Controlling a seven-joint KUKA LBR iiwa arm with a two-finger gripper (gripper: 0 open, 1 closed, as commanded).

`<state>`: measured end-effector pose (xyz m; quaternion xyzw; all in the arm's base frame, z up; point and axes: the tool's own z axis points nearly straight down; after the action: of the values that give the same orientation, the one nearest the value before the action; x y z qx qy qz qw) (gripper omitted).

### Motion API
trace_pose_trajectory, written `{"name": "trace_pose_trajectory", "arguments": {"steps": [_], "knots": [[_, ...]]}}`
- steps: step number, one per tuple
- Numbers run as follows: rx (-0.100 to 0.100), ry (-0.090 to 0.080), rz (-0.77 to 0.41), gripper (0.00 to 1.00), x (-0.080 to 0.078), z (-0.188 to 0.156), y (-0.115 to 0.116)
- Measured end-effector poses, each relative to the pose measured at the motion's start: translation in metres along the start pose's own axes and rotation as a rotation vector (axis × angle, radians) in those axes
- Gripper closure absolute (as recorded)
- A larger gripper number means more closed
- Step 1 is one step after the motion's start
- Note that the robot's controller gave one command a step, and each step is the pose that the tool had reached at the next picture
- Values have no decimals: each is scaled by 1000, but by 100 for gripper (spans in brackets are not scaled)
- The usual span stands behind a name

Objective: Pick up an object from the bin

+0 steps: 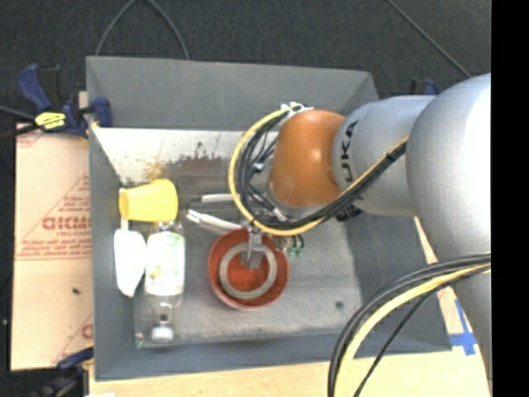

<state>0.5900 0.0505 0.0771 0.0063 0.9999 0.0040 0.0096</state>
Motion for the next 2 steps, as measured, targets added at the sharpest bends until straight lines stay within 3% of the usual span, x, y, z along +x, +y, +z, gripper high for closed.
{"name": "trace_pose_trajectory", "arguments": {"steps": [2], "knots": [[2, 9, 1, 100, 1, -60, -1]]}}
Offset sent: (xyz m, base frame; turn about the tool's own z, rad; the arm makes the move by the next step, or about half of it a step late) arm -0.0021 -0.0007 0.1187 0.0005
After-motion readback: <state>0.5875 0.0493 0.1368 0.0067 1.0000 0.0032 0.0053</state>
